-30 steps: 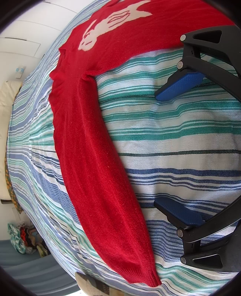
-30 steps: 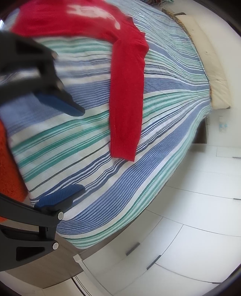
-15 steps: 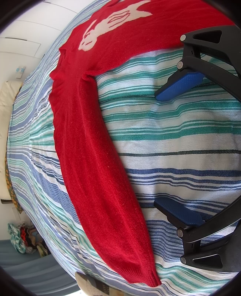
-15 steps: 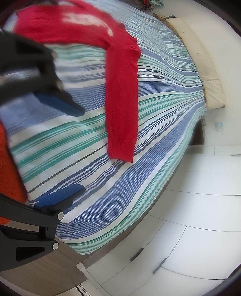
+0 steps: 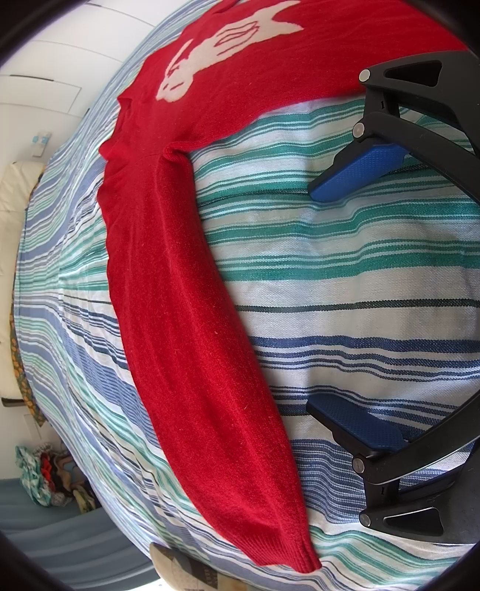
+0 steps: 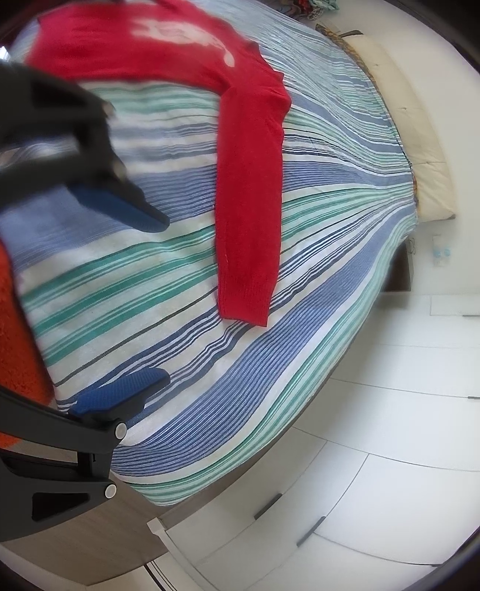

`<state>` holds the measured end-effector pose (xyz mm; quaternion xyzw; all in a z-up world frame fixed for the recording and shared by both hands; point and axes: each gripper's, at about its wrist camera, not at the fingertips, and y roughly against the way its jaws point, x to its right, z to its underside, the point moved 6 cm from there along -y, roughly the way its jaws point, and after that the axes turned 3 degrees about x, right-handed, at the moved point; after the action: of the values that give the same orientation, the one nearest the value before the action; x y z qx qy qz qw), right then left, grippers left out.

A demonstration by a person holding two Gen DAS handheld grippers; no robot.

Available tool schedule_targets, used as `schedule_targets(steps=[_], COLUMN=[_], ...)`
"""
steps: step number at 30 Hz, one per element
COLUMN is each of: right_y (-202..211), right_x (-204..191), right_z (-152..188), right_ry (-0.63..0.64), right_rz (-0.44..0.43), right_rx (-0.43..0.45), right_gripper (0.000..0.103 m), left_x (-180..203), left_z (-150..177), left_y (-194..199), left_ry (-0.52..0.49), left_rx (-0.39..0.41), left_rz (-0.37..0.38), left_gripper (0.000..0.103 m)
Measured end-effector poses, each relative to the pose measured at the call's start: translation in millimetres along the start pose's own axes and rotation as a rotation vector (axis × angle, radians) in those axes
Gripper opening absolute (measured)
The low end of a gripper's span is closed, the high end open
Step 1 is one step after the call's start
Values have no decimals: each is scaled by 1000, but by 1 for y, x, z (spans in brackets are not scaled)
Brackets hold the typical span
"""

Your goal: Fold small clothes

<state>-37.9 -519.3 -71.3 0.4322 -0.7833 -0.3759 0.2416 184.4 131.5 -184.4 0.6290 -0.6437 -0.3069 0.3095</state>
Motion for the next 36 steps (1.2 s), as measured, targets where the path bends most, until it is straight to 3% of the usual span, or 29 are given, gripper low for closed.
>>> schedule_targets(steps=[13,36], right_y=[-3,1], right_x=[-4,7], right_z=[1,2], right_ry=[22,-48], right_rz=[23,-51], right_rx=[-19,4], right_gripper=[75,75], left_x=[0,0], left_z=[0,0], left_y=[0,0], left_ry=[1,1], left_rx=[0,1], left_rz=[0,0], left_gripper=[103,103])
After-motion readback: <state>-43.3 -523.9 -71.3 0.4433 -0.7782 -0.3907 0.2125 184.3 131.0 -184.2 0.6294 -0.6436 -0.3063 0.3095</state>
